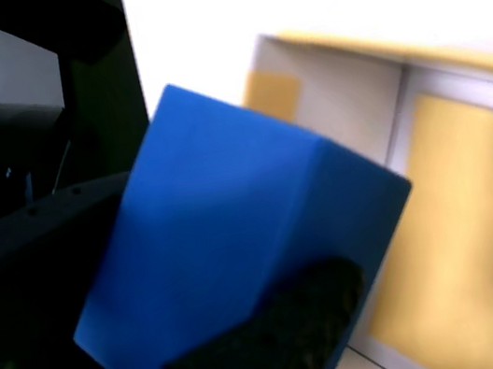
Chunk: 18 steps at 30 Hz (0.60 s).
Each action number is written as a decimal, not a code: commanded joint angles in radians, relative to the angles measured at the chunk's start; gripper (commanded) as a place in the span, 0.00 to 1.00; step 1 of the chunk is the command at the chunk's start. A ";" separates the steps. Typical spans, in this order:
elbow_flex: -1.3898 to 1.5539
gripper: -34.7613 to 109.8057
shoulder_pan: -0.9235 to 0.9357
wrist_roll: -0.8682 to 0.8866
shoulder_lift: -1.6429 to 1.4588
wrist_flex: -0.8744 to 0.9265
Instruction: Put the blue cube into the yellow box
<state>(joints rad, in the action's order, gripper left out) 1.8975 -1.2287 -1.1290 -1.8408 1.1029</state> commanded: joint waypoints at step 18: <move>0.141 0.44 0.003 0.020 0.072 -0.204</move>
<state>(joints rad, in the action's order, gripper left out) 2.0448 -1.2257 -1.1229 -1.7288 0.9373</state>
